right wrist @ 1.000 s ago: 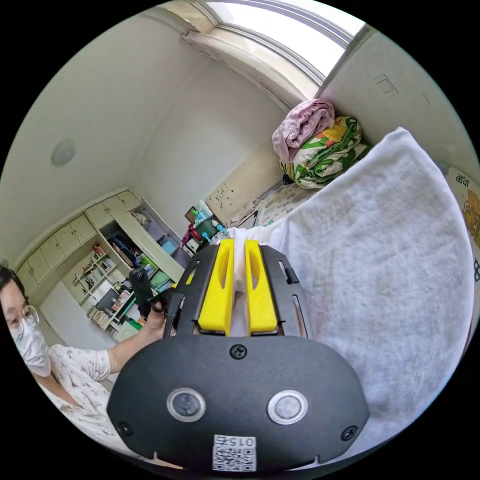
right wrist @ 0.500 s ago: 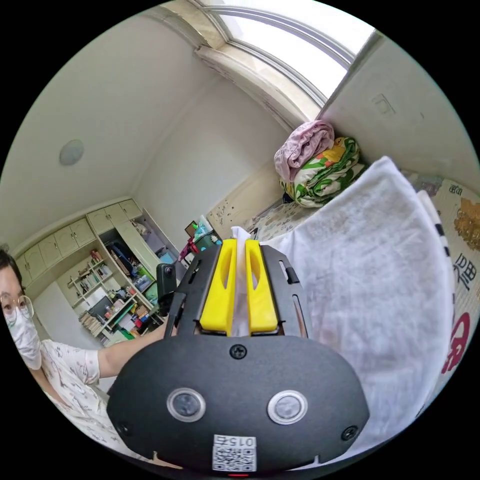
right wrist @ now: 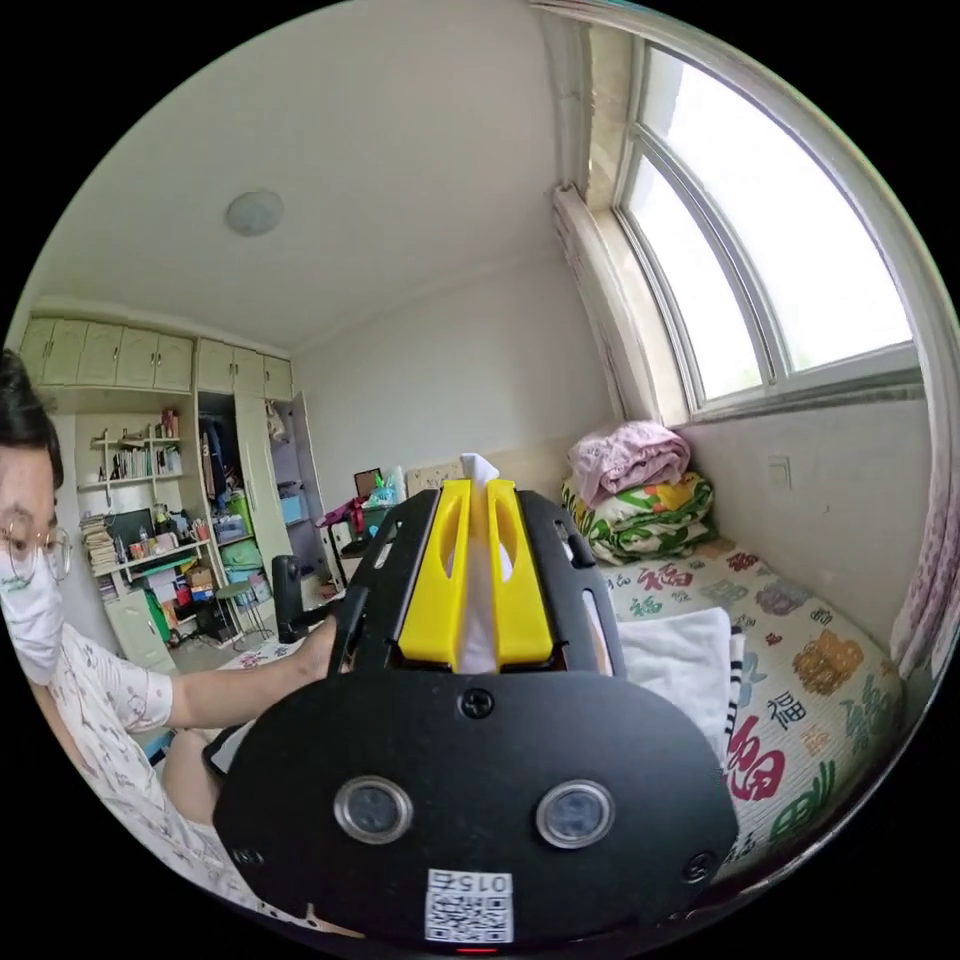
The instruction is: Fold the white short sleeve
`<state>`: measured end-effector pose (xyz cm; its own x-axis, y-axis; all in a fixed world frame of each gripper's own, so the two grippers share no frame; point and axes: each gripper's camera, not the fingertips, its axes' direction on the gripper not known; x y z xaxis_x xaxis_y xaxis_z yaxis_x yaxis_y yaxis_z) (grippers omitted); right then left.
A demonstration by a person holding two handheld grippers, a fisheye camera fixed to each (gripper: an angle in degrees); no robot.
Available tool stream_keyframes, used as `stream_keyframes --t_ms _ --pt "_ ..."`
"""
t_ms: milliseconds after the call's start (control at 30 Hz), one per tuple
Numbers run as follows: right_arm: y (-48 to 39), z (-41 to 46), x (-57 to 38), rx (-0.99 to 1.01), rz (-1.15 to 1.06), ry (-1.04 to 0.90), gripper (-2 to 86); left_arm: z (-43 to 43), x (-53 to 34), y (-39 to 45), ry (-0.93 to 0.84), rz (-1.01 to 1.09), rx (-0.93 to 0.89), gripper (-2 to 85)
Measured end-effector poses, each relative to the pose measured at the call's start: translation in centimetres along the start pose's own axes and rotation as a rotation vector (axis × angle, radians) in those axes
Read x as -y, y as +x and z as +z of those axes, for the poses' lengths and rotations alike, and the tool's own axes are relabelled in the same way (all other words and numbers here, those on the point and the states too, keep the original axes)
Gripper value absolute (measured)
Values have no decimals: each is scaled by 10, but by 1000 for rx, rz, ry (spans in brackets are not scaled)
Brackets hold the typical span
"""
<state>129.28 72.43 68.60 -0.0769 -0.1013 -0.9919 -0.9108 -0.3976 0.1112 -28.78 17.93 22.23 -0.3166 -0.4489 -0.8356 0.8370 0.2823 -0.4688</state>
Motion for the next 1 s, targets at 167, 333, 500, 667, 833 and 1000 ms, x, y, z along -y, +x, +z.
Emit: stream_keyframes --t_ms 167,333,500,667,833,1000 --pt "-4 -20 -14 32 61 -19 35 -270 -9 5 116 11 203 8" --pt "-10 -8 -63 243 72 -75 35 -514 -65 56 135 65 419 8" --pt "-4 -9 -114 415 118 -68 35 -703 -135 137 146 63 533 7" --pt "12 -15 -151 555 142 -93 34 -846 -215 217 207 -34 573 7" --pt "49 27 -183 557 160 -179 35 -885 -267 211 169 -136 608 7" --pt "107 128 -250 435 194 -430 36 -849 -324 119 -55 -292 667 9"
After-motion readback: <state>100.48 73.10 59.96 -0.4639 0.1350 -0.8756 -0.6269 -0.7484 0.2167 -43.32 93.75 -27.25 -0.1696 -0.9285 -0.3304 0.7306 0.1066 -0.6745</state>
